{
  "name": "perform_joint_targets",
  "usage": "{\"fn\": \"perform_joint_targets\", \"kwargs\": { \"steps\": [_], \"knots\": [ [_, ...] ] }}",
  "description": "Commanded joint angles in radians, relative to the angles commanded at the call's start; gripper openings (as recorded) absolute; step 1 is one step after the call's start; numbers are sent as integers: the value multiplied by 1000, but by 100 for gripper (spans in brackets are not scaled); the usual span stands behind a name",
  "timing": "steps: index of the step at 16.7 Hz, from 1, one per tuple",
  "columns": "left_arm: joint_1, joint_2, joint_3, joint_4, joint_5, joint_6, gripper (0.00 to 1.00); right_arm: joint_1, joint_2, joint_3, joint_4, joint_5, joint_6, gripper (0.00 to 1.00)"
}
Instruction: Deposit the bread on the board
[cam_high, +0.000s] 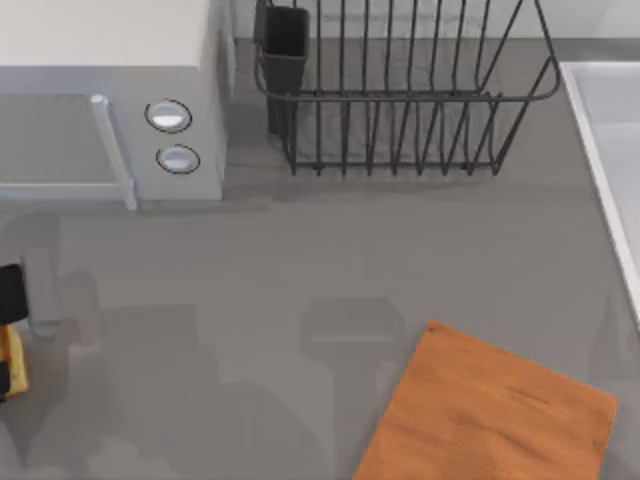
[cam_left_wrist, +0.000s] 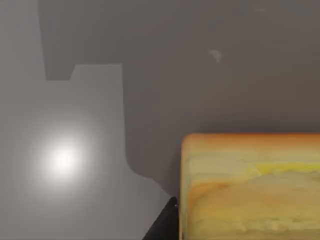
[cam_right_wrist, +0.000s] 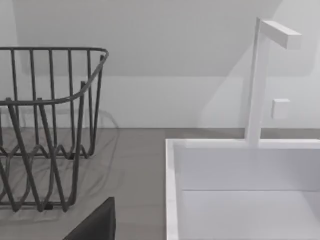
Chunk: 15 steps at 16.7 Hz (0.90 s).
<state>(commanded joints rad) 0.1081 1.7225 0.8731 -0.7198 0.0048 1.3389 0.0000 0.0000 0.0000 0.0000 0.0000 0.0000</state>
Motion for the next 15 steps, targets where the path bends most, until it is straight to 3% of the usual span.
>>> {"fn": "perform_joint_targets", "kwargs": {
  "steps": [9,15],
  "knots": [
    [-5,-137,222,-370,-1,-1,0,0,0,0,0,0,0,100],
    [-3,-154,244,-402,-1,-5,0,0,0,0,0,0,0,100]
  ]
}}
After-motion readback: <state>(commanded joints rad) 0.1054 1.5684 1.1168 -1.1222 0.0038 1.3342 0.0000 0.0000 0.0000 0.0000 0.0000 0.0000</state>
